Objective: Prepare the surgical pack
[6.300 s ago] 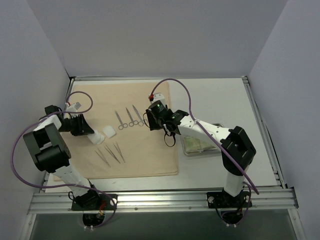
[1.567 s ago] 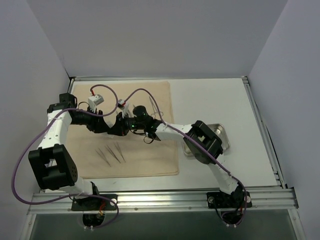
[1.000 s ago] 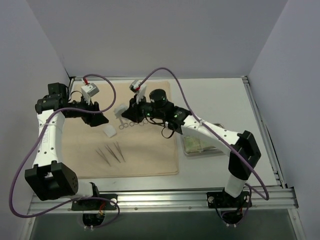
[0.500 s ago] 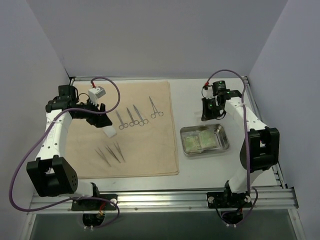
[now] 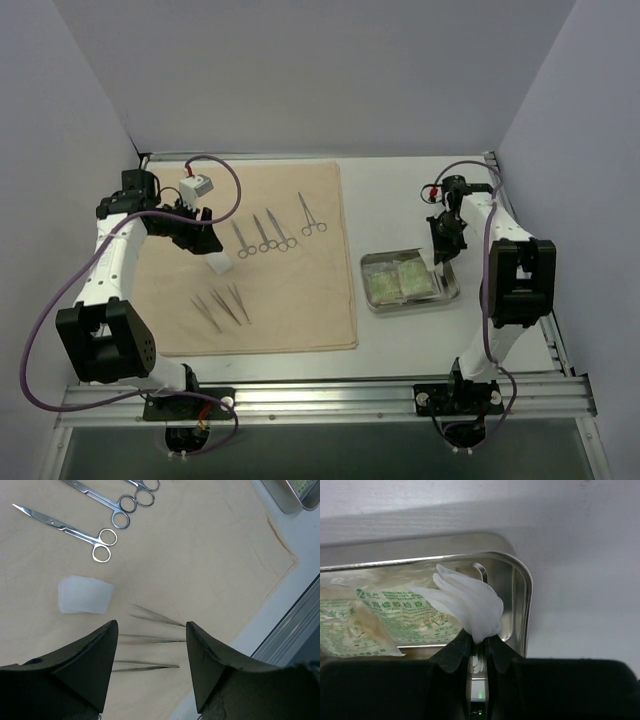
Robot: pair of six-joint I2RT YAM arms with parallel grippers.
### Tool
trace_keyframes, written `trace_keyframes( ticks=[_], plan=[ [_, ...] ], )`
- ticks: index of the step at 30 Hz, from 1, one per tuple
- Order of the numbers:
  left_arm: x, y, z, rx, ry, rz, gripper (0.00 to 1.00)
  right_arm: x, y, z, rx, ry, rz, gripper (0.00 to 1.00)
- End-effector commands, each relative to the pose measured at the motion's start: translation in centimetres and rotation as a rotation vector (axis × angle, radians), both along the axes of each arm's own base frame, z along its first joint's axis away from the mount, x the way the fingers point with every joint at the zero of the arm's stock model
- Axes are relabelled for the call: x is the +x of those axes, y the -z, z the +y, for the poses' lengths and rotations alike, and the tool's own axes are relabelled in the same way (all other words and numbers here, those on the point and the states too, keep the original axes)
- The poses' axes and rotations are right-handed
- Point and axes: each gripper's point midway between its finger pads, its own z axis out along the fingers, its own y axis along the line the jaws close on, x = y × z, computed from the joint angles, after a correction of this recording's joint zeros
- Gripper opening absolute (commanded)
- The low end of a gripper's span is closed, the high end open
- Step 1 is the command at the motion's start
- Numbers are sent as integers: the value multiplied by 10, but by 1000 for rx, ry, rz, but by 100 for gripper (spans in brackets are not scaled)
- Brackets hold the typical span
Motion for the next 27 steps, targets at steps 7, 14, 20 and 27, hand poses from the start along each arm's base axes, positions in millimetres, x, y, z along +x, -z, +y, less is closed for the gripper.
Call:
trace_keyframes(
  ticks=[7,14,20,27],
  plan=[
    [13,-2,2,12,5,-39,65,-18,21,-2,17,-23,146,0],
    [14,-2,2,9,5,-36,66,-17,34,-15,19,26,169,0],
    [13,-2,1,6,5,-33,66,-12,36,-23,-34,40,157,28],
    [14,-3,1,4,3,-35,66,-5,22,-25,-113,49,110,44]
  ],
)
